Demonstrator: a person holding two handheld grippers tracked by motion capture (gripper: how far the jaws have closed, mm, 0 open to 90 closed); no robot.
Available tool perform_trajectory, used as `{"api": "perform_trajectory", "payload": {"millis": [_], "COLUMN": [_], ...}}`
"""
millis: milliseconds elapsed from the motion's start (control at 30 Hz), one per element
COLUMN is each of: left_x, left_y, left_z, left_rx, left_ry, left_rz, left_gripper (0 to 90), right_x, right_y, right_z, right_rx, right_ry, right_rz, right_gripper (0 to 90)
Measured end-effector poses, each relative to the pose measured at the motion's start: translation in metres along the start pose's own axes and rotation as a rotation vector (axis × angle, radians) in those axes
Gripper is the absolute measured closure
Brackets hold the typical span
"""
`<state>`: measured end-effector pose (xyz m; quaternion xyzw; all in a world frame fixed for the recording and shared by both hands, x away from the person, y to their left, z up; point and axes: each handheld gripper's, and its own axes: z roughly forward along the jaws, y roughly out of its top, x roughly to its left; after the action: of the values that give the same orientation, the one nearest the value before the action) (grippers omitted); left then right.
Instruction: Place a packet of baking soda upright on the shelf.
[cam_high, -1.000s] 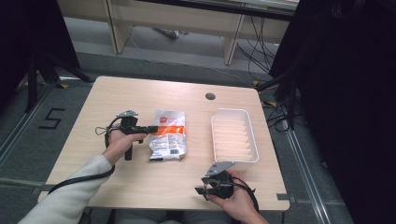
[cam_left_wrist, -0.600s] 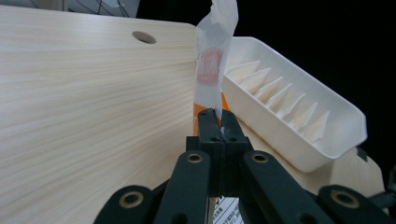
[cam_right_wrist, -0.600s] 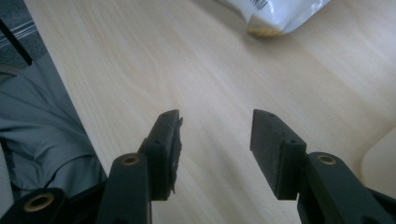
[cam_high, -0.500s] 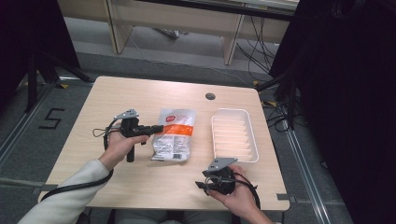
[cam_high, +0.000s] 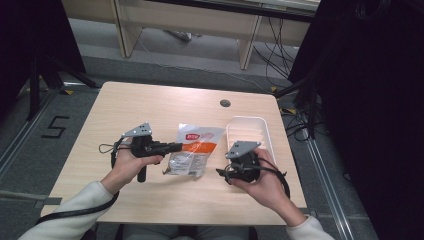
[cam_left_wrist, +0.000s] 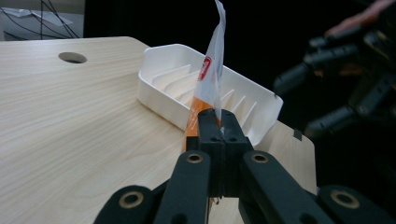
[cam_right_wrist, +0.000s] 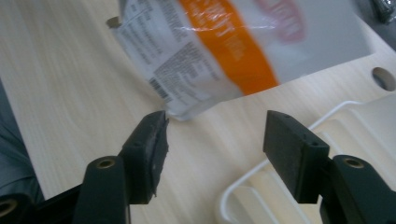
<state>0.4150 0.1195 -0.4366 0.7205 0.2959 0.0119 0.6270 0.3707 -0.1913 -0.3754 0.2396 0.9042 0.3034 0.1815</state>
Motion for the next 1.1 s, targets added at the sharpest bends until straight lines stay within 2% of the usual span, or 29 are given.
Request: {"api": "perform_trajectory", "payload": {"millis": [33, 67, 100, 133, 200, 233, 267, 433, 500, 567, 633, 700, 733, 767, 800, 867, 900, 967, 1033, 1067, 1100], "left_x": [0.0, -0.003, -0.003, -0.006, -0.008, -0.01, -0.01, -0.014, -0.015, -0.015, -0.016, -0.018, -0.02, -0.02, -0.021, -0.022, -0.021, -0.021, -0.022, -0.022, -0.022], "left_y": [0.0, -0.001, -0.001, -0.001, -0.002, -0.002, -0.002, -0.002, -0.002, -0.002, -0.003, -0.003, -0.004, -0.004, -0.004, -0.005, -0.004, -0.004, -0.004, -0.004, -0.005], "left_z": [0.0, 0.0, 0.0, 0.0, 0.0, 0.0, 0.0, 0.0, 0.0, 0.0, -0.001, -0.001, -0.002, -0.002, -0.002, -0.002, -0.002, -0.003, -0.003, -0.003, -0.003], "left_rx": [0.0, 0.004, 0.004, 0.008, 0.008, 0.012, 0.012, 0.018, 0.025, 0.026, 0.025, 0.029, 0.032, 0.03, 0.028, 0.035, 0.038, 0.042, 0.042, 0.042, 0.042], "left_ry": [0.0, -0.01, -0.01, -0.019, -0.019, -0.024, -0.024, -0.034, -0.04, -0.049, -0.047, -0.048, -0.055, -0.055, -0.06, -0.061, -0.068, -0.077, -0.079, -0.079, -0.078], "left_rz": [0.0, 0.008, 0.008, 0.019, 0.011, 0.025, 0.025, 0.028, 0.037, 0.051, 0.041, 0.042, 0.05, 0.047, 0.051, 0.049, 0.056, 0.067, 0.067, 0.067, 0.065], "left_gripper": [89.8, 89.8, 89.8, 89.8, 89.8, 89.8, 89.8, 89.8, 89.8, 89.8, 89.8, 89.8, 89.8, 89.8, 89.8, 89.7, 89.8, 89.7, 89.7, 89.8, 89.7], "right_x": [0.0, -0.009, -0.009, -0.017, -0.02, -0.028, -0.031, -0.045, -0.047, -0.053, -0.056, -0.058, -0.057, -0.059, -0.058, -0.059, -0.058, -0.057, -0.058, -0.058, -0.057], "right_y": [0.0, 0.007, 0.007, 0.013, 0.015, 0.021, 0.023, 0.031, 0.033, 0.039, 0.043, 0.046, 0.047, 0.049, 0.05, 0.053, 0.054, 0.055, 0.056, 0.056, 0.055], "right_z": [0.0, -0.006, -0.006, -0.01, -0.011, -0.013, -0.013, -0.008, -0.006, 0.001, 0.005, 0.011, 0.014, 0.017, 0.02, 0.026, 0.028, 0.032, 0.037, 0.037, 0.04], "right_rx": [0.0, 0.007, 0.007, 0.01, 0.01, 0.009, 0.008, 0.019, 0.022, 0.023, 0.029, 0.042, 0.062, 0.065, 0.073, 0.085, 0.102, 0.122, 0.136, 0.136, 0.162], "right_ry": [0.0, -0.022, -0.022, -0.033, -0.046, -0.047, -0.07, -0.021, -0.02, -0.008, -0.005, 0.042, 0.058, 0.081, 0.083, 0.107, 0.116, 0.157, 0.206, 0.206, 0.235], "right_rz": [0.0, -0.007, -0.007, -0.019, -0.021, -0.049, -0.04, -0.011, -0.019, -0.05, -0.064, -0.081, -0.047, -0.06, -0.066, -0.107, -0.1, -0.116, -0.108, -0.108, -0.103], "right_gripper": [40.0, 39.3, 39.3, 38.9, 38.5, 37.6, 37.1, 35.9, 35.7, 35.6, 35.6, 35.7, 36.2, 37.5, 38.9, 42.2, 44.2, 47.5, 52.0, 52.0, 56.1]}}
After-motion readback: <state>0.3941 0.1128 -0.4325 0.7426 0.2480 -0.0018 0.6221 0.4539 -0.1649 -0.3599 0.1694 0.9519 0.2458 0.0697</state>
